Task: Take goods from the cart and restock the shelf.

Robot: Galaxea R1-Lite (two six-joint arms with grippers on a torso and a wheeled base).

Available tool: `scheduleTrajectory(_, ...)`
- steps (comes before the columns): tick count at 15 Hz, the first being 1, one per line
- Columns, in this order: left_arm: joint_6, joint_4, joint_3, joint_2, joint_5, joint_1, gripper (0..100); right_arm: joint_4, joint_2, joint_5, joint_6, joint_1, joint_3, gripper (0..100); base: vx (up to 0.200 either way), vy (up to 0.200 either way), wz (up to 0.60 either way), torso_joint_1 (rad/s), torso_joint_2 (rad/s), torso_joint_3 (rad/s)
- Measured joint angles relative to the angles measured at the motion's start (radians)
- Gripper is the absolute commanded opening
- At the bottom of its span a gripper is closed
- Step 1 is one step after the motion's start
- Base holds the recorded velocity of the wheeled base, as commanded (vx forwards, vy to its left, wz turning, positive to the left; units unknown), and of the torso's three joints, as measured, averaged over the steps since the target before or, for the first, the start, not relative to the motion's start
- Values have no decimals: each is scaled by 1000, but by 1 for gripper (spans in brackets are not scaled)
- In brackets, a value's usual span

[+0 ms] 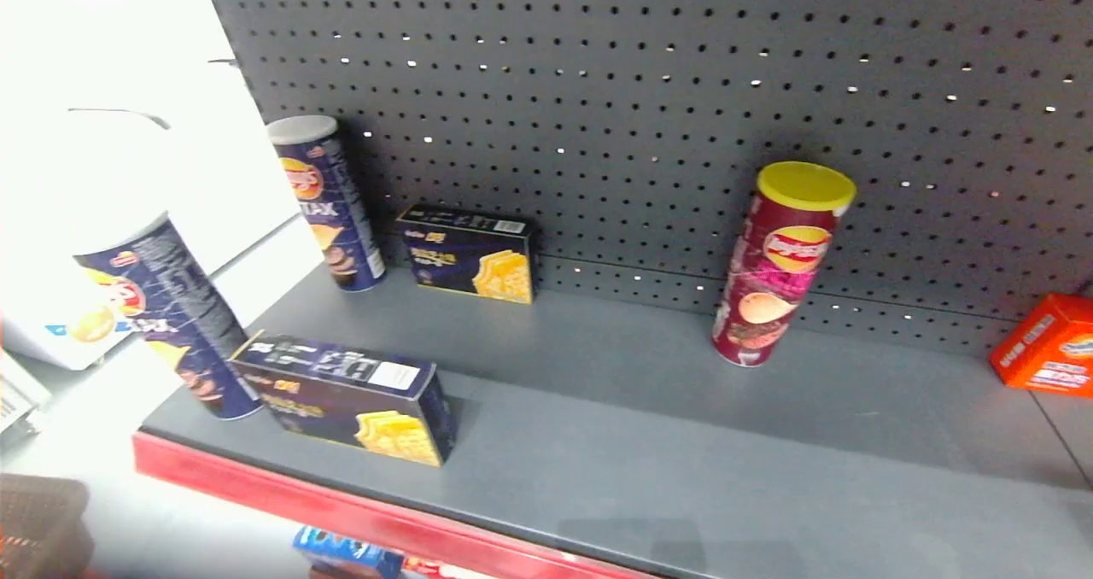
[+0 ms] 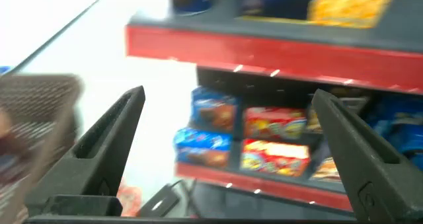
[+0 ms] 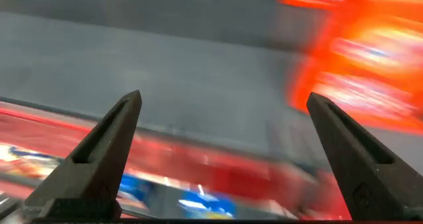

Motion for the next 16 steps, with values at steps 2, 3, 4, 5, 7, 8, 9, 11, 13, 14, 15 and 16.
scheduleTrajectory(2, 0, 0, 0, 0, 0, 0, 100, 0, 0, 0, 0, 0, 0, 100, 0, 0, 600, 0, -5, 0)
scheduleTrajectory(3, 0, 0, 0, 0, 0, 0, 100, 0, 0, 0, 0, 0, 0, 100, 0, 0, 600, -2, 2, 2)
scheduleTrajectory(4, 0, 0, 0, 0, 0, 0, 100, 0, 0, 0, 0, 0, 0, 100, 0, 0, 600, 2, 2, -2)
scheduleTrajectory(5, 0, 0, 0, 0, 0, 0, 100, 0, 0, 0, 0, 0, 0, 100, 0, 0, 600, 2, 7, 7)
scheduleTrajectory(7, 0, 0, 0, 0, 0, 0, 100, 0, 0, 0, 0, 0, 0, 100, 0, 0, 600, 0, 2, 2)
scheduleTrajectory(8, 0, 0, 0, 0, 0, 0, 100, 0, 0, 0, 0, 0, 0, 100, 0, 0, 600, 2, -2, 2)
scheduleTrajectory(9, 0, 0, 0, 0, 0, 0, 100, 0, 0, 0, 0, 0, 0, 100, 0, 0, 0, 0, 0, 0)
scheduleTrajectory(11, 0, 0, 0, 0, 0, 0, 100, 1, 0, 0, 1, 0, 0, 100, 0, 0, 0, 0, 0, 0)
scheduleTrajectory(13, 0, 1, 0, 0, 0, 0, 100, -1, 0, 0, 1, -1, 0, 100, 0, 0, 0, 0, 0, 0)
scheduleTrajectory(14, 0, -1, 0, 0, 0, 1, 100, 1, 0, 0, 1, 2, 0, 100, 0, 0, 0, 0, 0, 0)
scheduleTrajectory(15, 0, 1, 0, 0, 0, 0, 100, 0, 0, 0, 1, 0, 0, 100, 0, 0, 0, 0, 0, 0)
scheduleTrajectory(16, 0, 0, 0, 0, -1, 0, 100, 0, 0, 0, 1, 0, 0, 100, 0, 0, 0, 0, 0, 0)
